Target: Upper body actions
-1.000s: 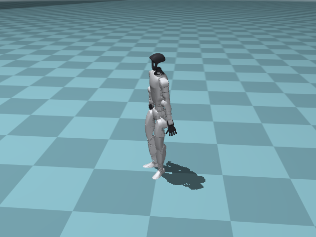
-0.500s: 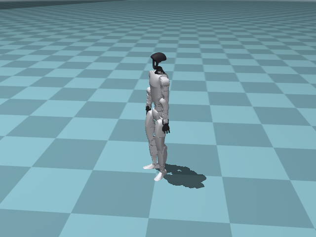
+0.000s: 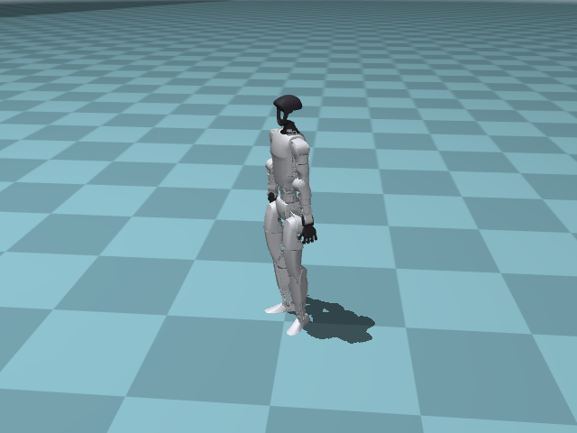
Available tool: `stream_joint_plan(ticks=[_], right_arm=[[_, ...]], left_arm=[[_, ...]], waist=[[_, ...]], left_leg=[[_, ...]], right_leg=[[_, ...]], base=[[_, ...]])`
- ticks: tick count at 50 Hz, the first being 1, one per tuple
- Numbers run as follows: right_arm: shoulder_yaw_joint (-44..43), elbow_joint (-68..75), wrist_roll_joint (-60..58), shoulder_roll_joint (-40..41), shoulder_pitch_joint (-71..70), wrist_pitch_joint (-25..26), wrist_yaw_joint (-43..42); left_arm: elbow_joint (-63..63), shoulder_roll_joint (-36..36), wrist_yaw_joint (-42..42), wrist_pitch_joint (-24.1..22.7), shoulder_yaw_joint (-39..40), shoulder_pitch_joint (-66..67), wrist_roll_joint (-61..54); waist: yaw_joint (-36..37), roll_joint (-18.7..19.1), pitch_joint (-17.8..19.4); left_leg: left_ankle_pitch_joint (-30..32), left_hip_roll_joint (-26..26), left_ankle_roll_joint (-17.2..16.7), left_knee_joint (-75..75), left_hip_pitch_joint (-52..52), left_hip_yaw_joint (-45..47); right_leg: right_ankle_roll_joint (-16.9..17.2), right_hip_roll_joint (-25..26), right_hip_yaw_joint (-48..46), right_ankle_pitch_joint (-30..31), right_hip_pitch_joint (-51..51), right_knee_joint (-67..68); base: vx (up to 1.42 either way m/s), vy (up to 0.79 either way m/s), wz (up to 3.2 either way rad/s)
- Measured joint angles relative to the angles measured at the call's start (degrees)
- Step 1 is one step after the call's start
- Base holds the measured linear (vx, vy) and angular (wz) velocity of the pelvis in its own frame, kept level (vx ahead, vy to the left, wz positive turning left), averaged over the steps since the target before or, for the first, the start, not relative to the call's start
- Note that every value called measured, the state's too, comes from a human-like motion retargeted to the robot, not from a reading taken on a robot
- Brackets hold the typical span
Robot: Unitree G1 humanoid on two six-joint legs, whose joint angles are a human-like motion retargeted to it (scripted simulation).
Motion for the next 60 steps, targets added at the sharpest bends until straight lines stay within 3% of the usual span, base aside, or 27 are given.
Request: stream_joint_plan(ticks=[3, 10, 15, 18, 33, 45, 50, 55, 58, 60], right_arm=[[-0.8, 0.0, 1.0, -0.4, -0.5, 0.0, 0.2], [-2.0, -0.8, 2.0, -1.4, -1.3, -0.3, 1.8], [-1.9, -0.9, 1.1, -1.9, -2.4, -0.1, 1.9], [-2.5, -1.6, 0.8, -1.9, -2.0, -0.4, 2.0], [-1.2, -3.8, 3.1, 0.9, 0.6, -2.6, 2.4], [-0.7, 3.5, 6.0, -0.9, -0.5, -2.0, -2.9], [4.5, 5.7, 11.2, -1.0, -2.8, 1.9, -3.9], [7.0, 5.7, 15.3, 2.1, -9.7, 0.5, -2.9], [5.9, 5.5, 16.4, 4.9, -15.1, -3.7, 0.6], [5.1, 2.4, 17.8, 6.7, -17.4, -4.6, 5.0]], left_arm=[[-0.4, -0.8, 0.1, -0.2, -0.7, -0.5, 0.3], [-2.7, -2.0, 8.6, -0.8, -2.6, -2.1, 0.6], [-2.9, -2.0, 4.4, -1.1, -3.1, -1.9, 2.5], [-1.9, -2.1, 2.1, -0.8, -3.1, -0.9, 3.7], [-1.0, -1.2, -0.5, -0.2, 0.0, -0.3, 1.6], [-4.8, 1.1, 0.3, -1.2, 2.3, 0.8, 2.1], [-4.6, 0.2, 3.5, -0.7, 9.2, 4.4, -2.6], [-1.4, 0.9, -0.9, 0.9, 15.2, 6.8, -11.9], [0.3, 3.0, -0.9, 1.1, 14.0, 9.1, -11.8], [1.2, 4.1, -0.9, 1.6, 13.0, 10.8, -8.8]], waist=[[-1.7, -0.1, 0.9], [1.7, -1.6, 2.2], [1.3, 0.3, 1.6], [0.2, 1.4, -0.3], [0.9, 1.8, -1.4], [3.4, 0.8, 1.3], [4.0, 0.4, 3.3], [5.7, -1.6, 7.8], [7.5, -2.3, 9.1], [9.3, -2.3, 9.9]], left_leg=[[-1.4, 0.4, -0.8, 2.9, -0.3, -2.5], [-0.6, 1.3, -1.8, 12.2, -4.7, -6.2], [-1.2, -0.4, -2.8, 8.5, -4.1, -13.5], [-1.5, -1.1, -0.4, 5.4, -3.4, -12.0], [-1.5, -2.4, 0.9, 0.9, -0.6, -7.8], [-2.1, -1.3, -0.3, 2.1, 0.6, -6.0], [-2.5, 0.7, -1.9, 9.7, -1.1, -6.1], [9.0, 5.7, -4.7, 32.9, -11.5, -11.6], [13.6, 7.6, -0.1, 46.8, -20.8, -15.5], [10.8, 9.5, 1.1, 53.5, -24.4, -15.4]], right_leg=[[-0.2, -0.4, -2.0, -0.4, 0.6, -0.2], [-0.4, -2.9, -0.3, 0.0, 0.8, -0.5], [-0.4, -1.9, -0.4, -0.2, 1.1, -0.5], [0.0, -1.7, -0.2, -0.4, 0.8, -0.5], [1.0, -2.1, 2.0, -0.2, -0.7, 0.9], [-0.3, -1.2, 4.1, -0.3, -0.1, 1.1], [-0.9, -1.8, 4.3, -0.3, 1.0, 1.0], [-1.2, -4.6, 3.5, 0.4, 2.4, 0.4], [-1.4, -5.4, 2.1, 1.1, 2.3, -0.2], [-1.7, -5.6, 1.5, 1.3, 2.3, -0.1]], base=[[-0.10, -0.09, 0.61], [-0.08, -0.03, -0.11], [0.03, 0.08, -0.08], [0.15, 0.11, -0.08], [0.08, 0.05, -0.25], [-0.02, -0.07, -0.14], [-0.09, -0.10, 0.01], [-0.24, -0.14, 0.19], [-0.21, -0.16, 0.44], [-0.14, -0.08, 0.06]])
